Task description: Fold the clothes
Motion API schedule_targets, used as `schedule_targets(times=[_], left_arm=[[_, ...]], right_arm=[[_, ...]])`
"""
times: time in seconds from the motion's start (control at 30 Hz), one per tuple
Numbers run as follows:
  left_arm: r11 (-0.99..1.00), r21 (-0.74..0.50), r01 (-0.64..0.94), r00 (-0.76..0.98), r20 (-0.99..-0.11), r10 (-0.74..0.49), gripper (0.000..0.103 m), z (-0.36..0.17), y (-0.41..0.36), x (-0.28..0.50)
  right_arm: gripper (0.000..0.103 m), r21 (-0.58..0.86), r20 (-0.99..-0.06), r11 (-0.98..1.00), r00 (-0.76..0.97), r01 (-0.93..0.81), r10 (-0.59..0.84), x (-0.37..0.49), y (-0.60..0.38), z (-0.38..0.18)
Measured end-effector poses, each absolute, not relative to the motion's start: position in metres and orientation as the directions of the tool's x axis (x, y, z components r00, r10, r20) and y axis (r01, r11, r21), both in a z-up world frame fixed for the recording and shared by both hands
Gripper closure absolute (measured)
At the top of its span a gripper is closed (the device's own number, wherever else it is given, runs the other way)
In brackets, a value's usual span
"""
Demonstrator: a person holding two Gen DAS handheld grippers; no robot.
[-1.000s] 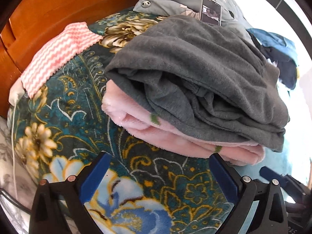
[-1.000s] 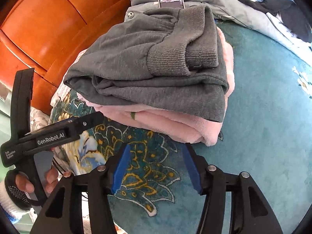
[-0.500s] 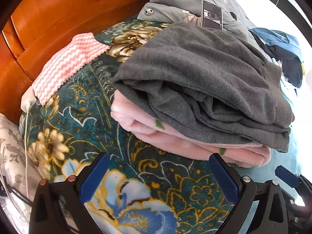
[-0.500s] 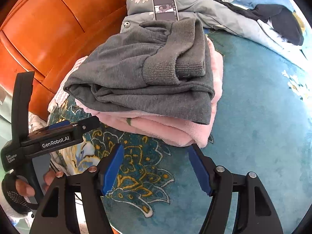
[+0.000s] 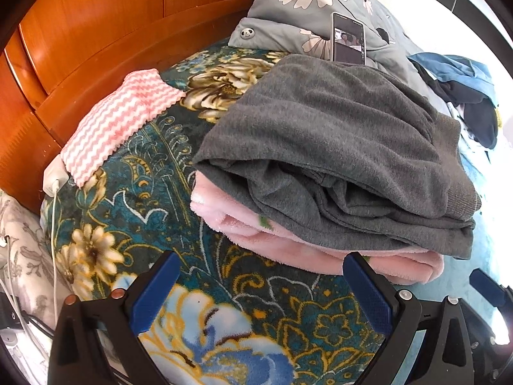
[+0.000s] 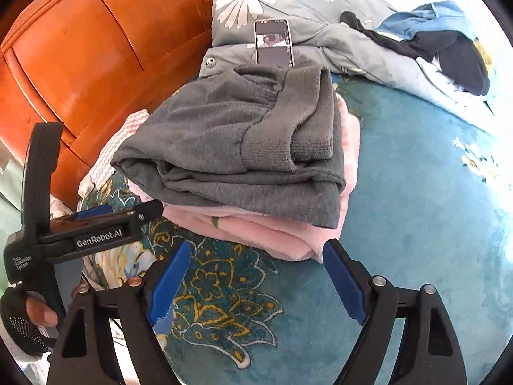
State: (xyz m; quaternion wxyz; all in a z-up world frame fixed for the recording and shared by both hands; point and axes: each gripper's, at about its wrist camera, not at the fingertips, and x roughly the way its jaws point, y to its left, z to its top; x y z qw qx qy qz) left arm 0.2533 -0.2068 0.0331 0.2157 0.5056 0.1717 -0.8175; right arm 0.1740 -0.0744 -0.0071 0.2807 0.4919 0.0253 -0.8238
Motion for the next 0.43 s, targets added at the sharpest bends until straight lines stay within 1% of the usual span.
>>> schedule_targets(times=[0.43], left_arm=[[-0.847,-0.048,0.530,-0.394,-0.898,-0.196,0.000,0.0339,-0.2052,0.2523]], right_arm=[[0.018,0.227,-0.825,-0.849,-0.370,0.478,-0.428,0.1735,-0.0737,-0.0078]])
